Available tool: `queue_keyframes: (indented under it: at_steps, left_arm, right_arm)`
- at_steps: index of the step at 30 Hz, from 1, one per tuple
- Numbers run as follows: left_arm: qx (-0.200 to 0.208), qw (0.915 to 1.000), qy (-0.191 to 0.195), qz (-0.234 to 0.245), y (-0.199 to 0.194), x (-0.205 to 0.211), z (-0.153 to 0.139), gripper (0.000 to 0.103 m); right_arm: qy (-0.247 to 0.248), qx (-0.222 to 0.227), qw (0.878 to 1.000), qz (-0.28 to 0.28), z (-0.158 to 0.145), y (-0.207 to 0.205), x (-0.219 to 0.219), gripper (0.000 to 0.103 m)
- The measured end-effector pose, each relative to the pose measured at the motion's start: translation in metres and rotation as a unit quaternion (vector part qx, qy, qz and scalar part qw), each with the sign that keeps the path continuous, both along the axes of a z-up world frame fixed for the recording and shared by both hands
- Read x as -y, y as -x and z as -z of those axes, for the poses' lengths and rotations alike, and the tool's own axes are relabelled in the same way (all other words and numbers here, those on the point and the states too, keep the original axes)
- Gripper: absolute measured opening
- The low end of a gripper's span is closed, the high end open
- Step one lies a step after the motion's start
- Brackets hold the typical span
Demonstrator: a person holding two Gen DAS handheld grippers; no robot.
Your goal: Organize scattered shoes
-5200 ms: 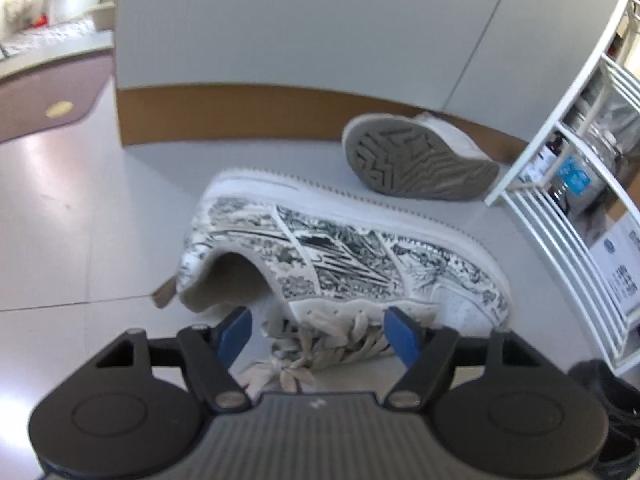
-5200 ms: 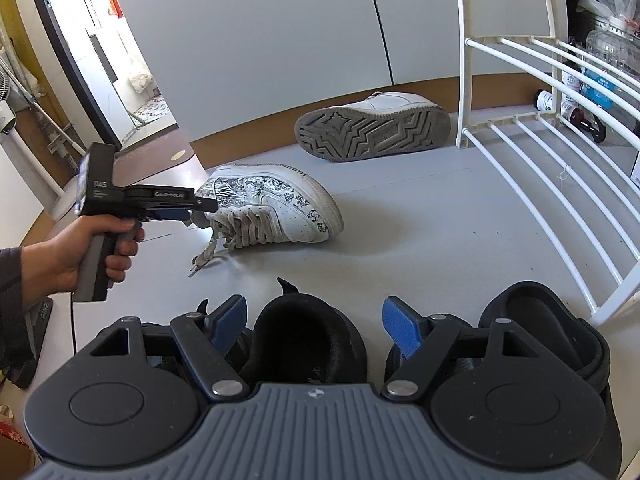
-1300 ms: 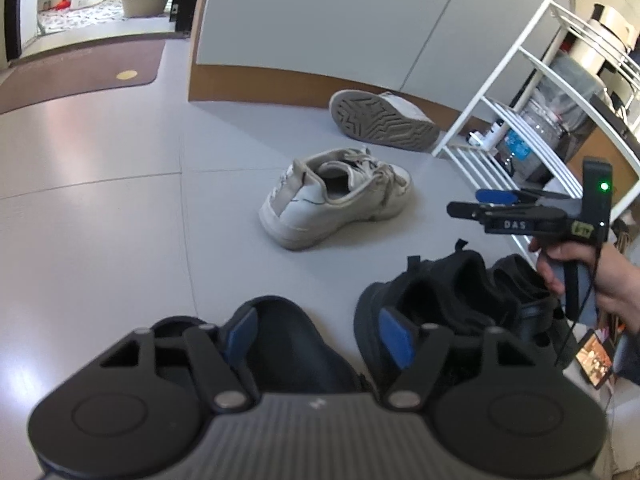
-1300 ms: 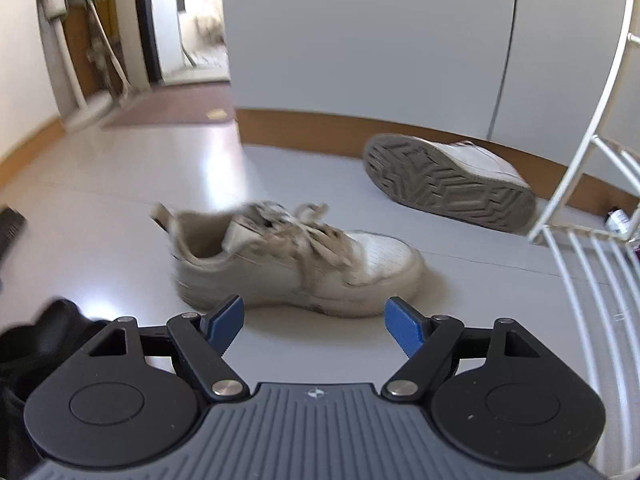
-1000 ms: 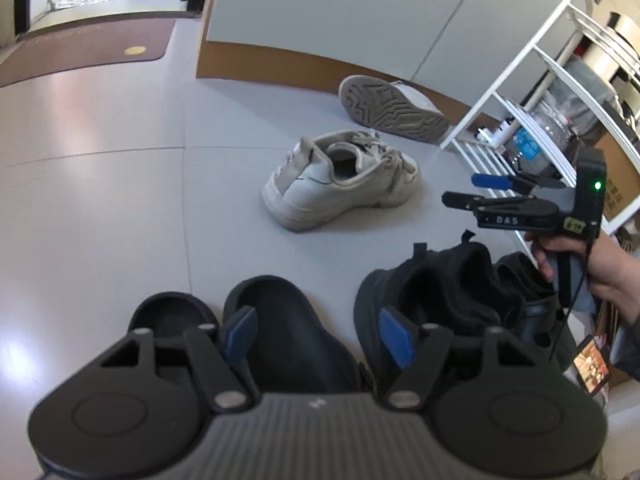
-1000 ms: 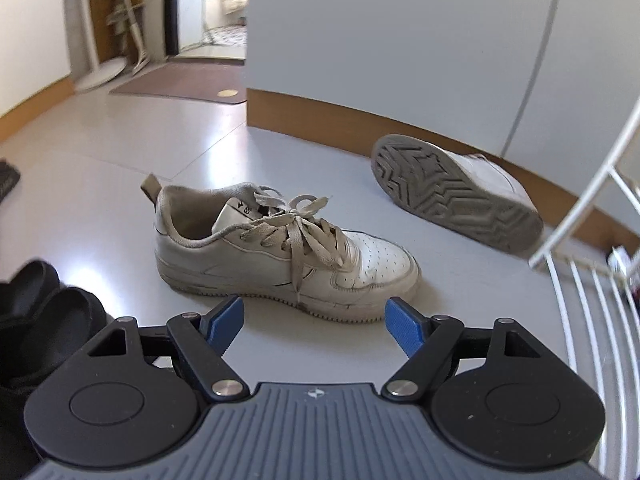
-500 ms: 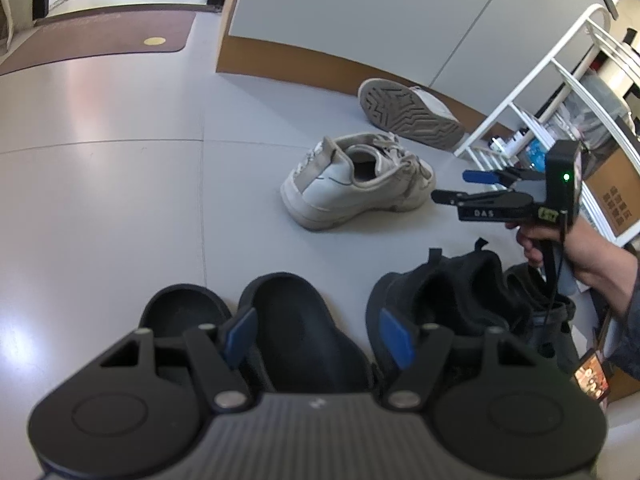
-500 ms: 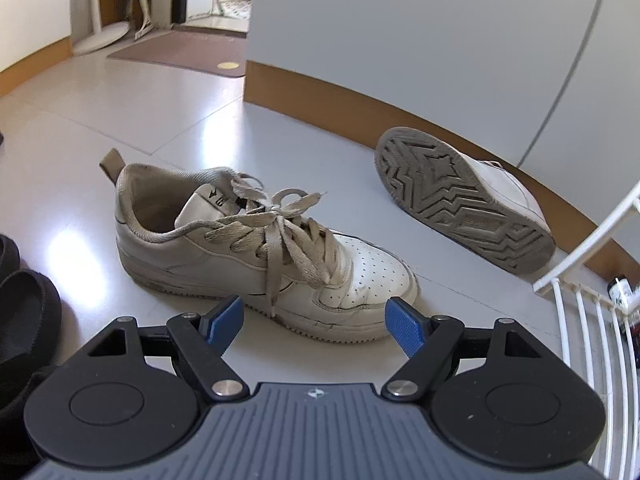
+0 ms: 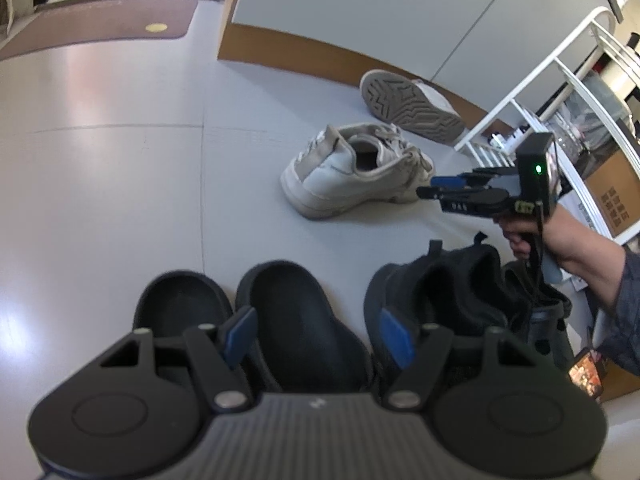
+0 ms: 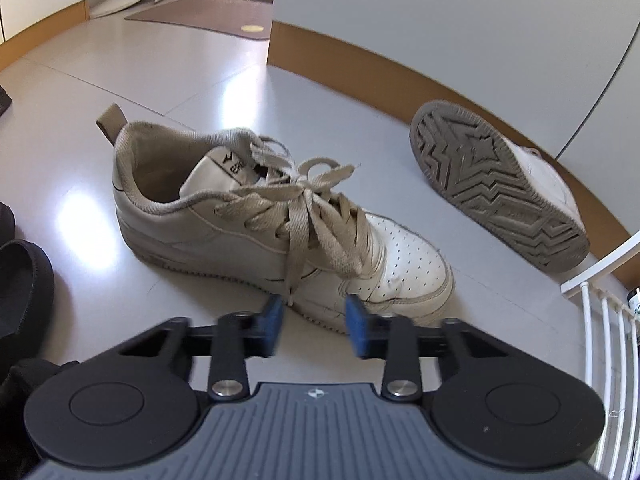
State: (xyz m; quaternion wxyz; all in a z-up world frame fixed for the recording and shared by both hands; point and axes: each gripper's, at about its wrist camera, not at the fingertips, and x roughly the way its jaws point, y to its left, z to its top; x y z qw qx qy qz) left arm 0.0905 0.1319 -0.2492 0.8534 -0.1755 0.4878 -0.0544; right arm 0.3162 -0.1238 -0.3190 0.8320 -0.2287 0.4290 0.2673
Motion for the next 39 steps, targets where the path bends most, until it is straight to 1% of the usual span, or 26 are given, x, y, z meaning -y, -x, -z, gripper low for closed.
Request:
queue_keyframes:
  at_steps: [2,4,5,6,8,11,14,16,19,20,21,25,26,28,30,31,34,35,36,37,38,39]
  left_arm:
    - [-0.004,1.0,0.001,-0.005,0.001,-0.002,0.002,0.071]
    - [-0.006,1.0,0.002,-0.008,0.001,-0.003,0.004,0.071]
    - [-0.006,0.9999,0.002,-0.009,0.001,-0.003,0.004,0.071]
    - [-0.007,0.9999,0.001,-0.008,0.001,-0.003,0.004,0.071]
    - [-0.007,0.9999,0.003,-0.007,0.0,-0.002,0.004,0.071]
    - [-0.005,1.0,0.005,-0.005,0.0,-0.002,0.002,0.071]
    - [-0.004,0.9999,0.004,-0.008,0.0,-0.003,0.003,0.071]
    - [-0.005,0.9999,0.004,-0.011,0.0,-0.005,0.003,0.071]
    - [-0.008,0.9998,0.002,-0.017,0.0,-0.007,0.005,0.071]
    - [-0.009,0.9998,0.001,-0.018,0.0,-0.007,0.005,0.071]
    - [-0.011,0.9997,0.0,-0.02,0.0,-0.008,0.006,0.071]
    - [-0.015,0.9994,-0.001,-0.031,0.0,-0.011,0.008,0.071]
    - [-0.015,0.9994,-0.002,-0.032,0.0,-0.012,0.008,0.071]
    - [-0.018,0.9992,-0.006,-0.036,-0.001,-0.013,0.009,0.071]
    - [-0.021,0.9989,-0.01,-0.041,-0.002,-0.014,0.01,0.071]
    - [-0.022,0.9987,-0.009,-0.046,-0.002,-0.016,0.011,0.071]
    - [-0.028,0.9983,-0.005,-0.051,0.0,-0.019,0.015,0.071]
    - [-0.03,0.9982,-0.004,-0.052,0.001,-0.02,0.016,0.071]
    - [-0.031,0.9981,-0.004,-0.054,0.001,-0.022,0.016,0.071]
    - [-0.031,0.998,-0.005,-0.055,0.002,-0.023,0.016,0.071]
    - [-0.032,0.9979,-0.005,-0.056,0.002,-0.025,0.016,0.071]
    - [-0.033,0.9978,-0.004,-0.058,0.003,-0.026,0.017,0.071]
  right_arm:
    - [-0.003,0.002,1.0,-0.001,-0.001,0.0,0.0,0.025]
    - [0.002,0.012,1.0,-0.014,-0.002,0.002,-0.001,0.026]
    - [0.004,0.017,1.0,-0.019,-0.002,0.003,-0.001,0.032]
    - [0.003,0.023,0.999,-0.023,-0.003,0.005,0.0,0.045]
    - [-0.006,0.029,0.999,-0.023,-0.004,0.006,0.003,0.061]
    - [-0.018,0.038,0.999,-0.011,-0.006,0.005,0.01,0.063]
    - [-0.013,0.056,0.998,-0.005,-0.006,0.006,0.013,0.063]
    - [-0.011,0.074,0.997,-0.005,-0.008,0.008,0.014,0.066]
    - [-0.017,0.085,0.996,-0.007,-0.011,0.007,0.013,0.075]
    - [-0.021,0.089,0.996,-0.008,-0.012,0.007,0.013,0.08]
    - [-0.024,0.088,0.996,-0.014,-0.012,0.007,0.01,0.081]
    - [-0.027,0.091,0.995,-0.039,-0.012,0.011,0.002,0.081]
    - [-0.028,0.091,0.995,-0.042,-0.012,0.012,0.001,0.08]
    - [-0.038,0.076,0.995,-0.045,-0.012,0.011,0.001,0.069]
    - [-0.034,0.074,0.996,-0.047,-0.012,0.014,0.0,0.037]
    - [-0.029,0.078,0.995,-0.048,-0.012,0.015,-0.002,0.033]
    - [-0.02,0.09,0.994,-0.063,-0.012,0.02,-0.005,0.033]
    - [-0.019,0.092,0.993,-0.068,-0.011,0.021,-0.007,0.041]
    - [-0.015,0.096,0.992,-0.077,-0.01,0.021,-0.009,0.057]
    - [-0.011,0.099,0.991,-0.085,-0.01,0.021,-0.012,0.064]
    - [-0.008,0.103,0.991,-0.09,-0.01,0.021,-0.016,0.073]
    - [-0.006,0.106,0.99,-0.095,-0.009,0.021,-0.019,0.077]
